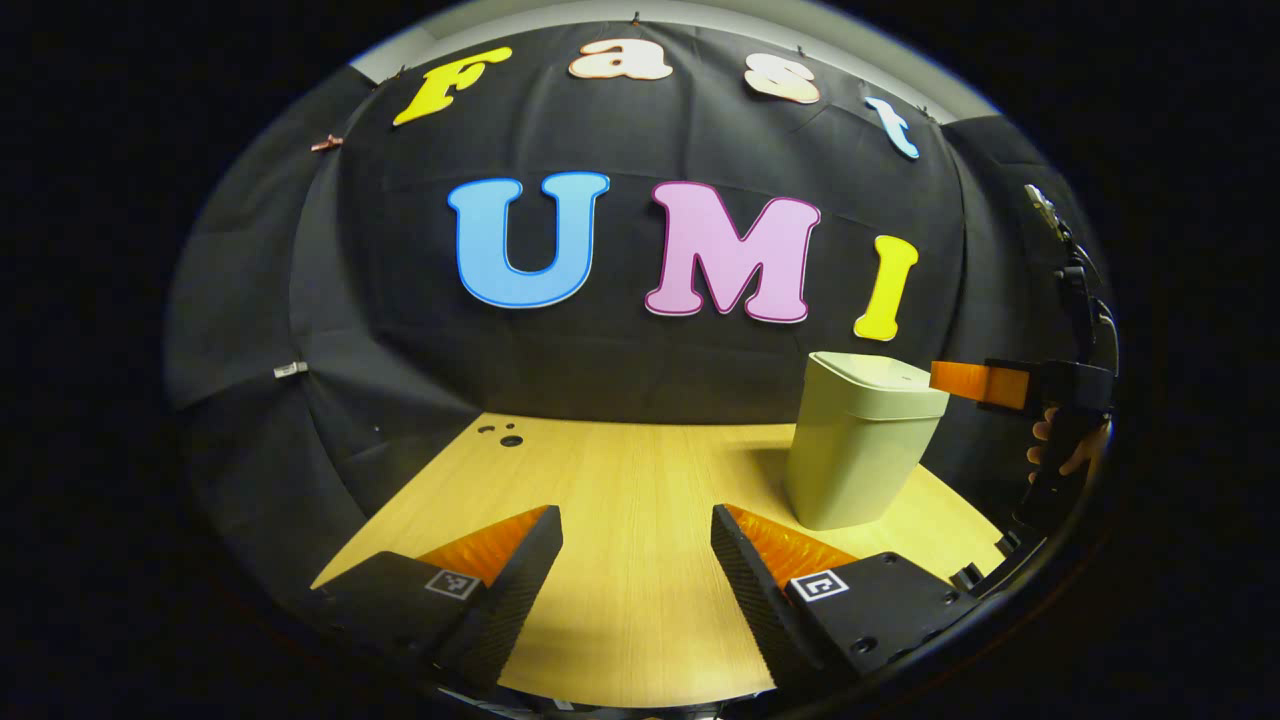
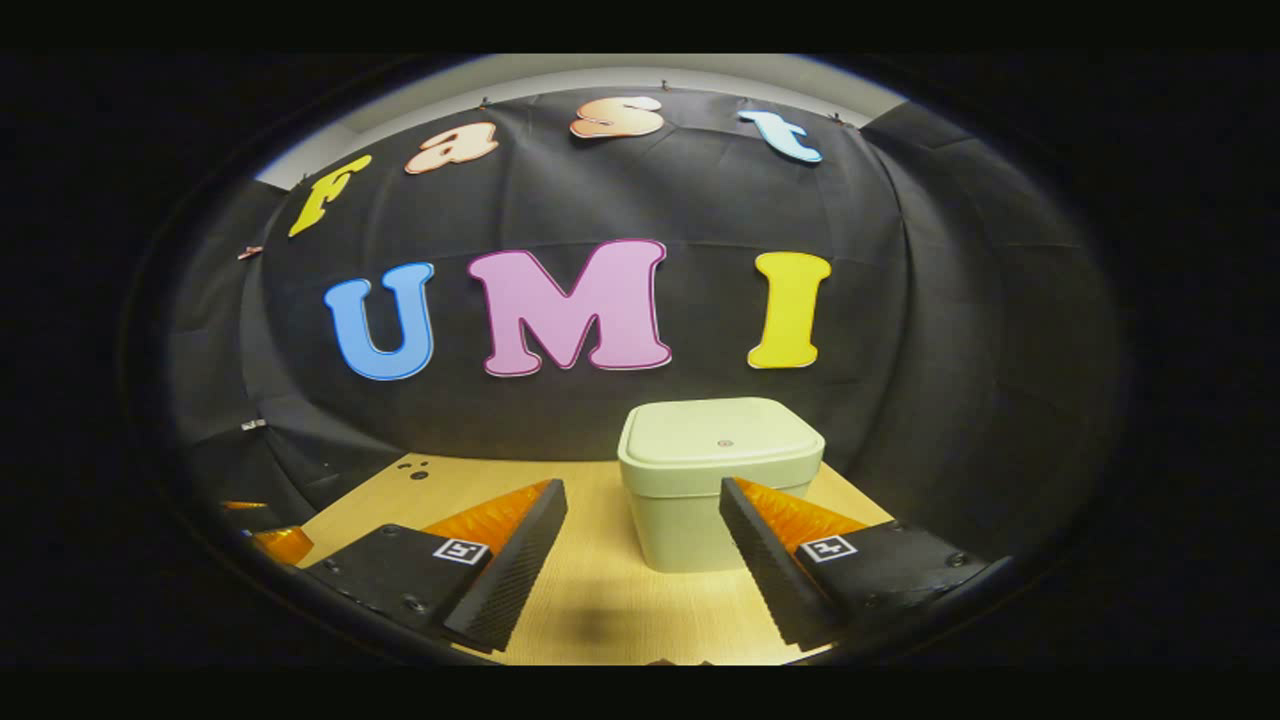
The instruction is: Press the lid of the desktop garbage bin to open it, pick up the crumpled paper on the desktop and throw it into the bin, then pick up the pop can on the desktop and drop it into the bin, and finally close the garbage bin lid.
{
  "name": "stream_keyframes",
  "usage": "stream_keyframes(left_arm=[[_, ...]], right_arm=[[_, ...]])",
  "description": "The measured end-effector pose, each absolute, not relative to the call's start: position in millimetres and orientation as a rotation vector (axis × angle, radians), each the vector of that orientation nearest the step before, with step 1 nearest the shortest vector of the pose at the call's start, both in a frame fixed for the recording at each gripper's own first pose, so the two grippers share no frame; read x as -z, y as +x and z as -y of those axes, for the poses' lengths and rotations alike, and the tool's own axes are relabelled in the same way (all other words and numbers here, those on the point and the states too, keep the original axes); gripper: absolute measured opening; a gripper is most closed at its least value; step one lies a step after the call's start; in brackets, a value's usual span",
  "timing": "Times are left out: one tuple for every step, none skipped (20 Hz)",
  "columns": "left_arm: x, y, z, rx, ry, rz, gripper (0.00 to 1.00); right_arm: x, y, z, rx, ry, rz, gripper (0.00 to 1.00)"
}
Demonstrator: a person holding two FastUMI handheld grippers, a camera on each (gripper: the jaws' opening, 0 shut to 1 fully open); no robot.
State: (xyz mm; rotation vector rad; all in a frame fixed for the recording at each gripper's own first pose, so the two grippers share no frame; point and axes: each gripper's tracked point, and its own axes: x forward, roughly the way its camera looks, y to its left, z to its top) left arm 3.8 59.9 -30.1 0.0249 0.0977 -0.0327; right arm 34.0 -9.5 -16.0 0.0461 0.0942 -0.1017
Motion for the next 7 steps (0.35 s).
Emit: stream_keyframes(left_arm=[[30.4,-3.8,-58.3,0.037,0.023,-0.086,0.96],[27.7,-10.8,-56.5,0.038,0.018,-0.071,0.96],[23.9,-17.7,-56.5,0.031,0.014,-0.054,0.96],[20.8,-22.0,-57.8,0.018,0.008,-0.035,0.96],[17.4,-26.6,-58.1,0.006,-0.001,-0.022,0.96],[15.4,-29.9,-56.8,0.000,-0.008,-0.011,0.96],[16.4,-32.8,-55.9,-0.005,-0.013,-0.007,0.96]], right_arm=[[19.0,24.5,6.4,0.096,0.042,-0.098,0.97],[21.4,16.6,1.0,0.082,0.045,-0.103,0.97],[25.2,8.5,-4.5,0.067,0.045,-0.109,0.97],[29.0,0.1,-6.3,0.063,0.041,-0.118,0.96],[34.1,-7.0,-8.2,0.058,0.037,-0.128,0.96],[38.4,-13.8,-10.7,0.054,0.035,-0.138,0.93],[44.2,-20.9,-12.8,0.053,0.034,-0.154,0.93]])
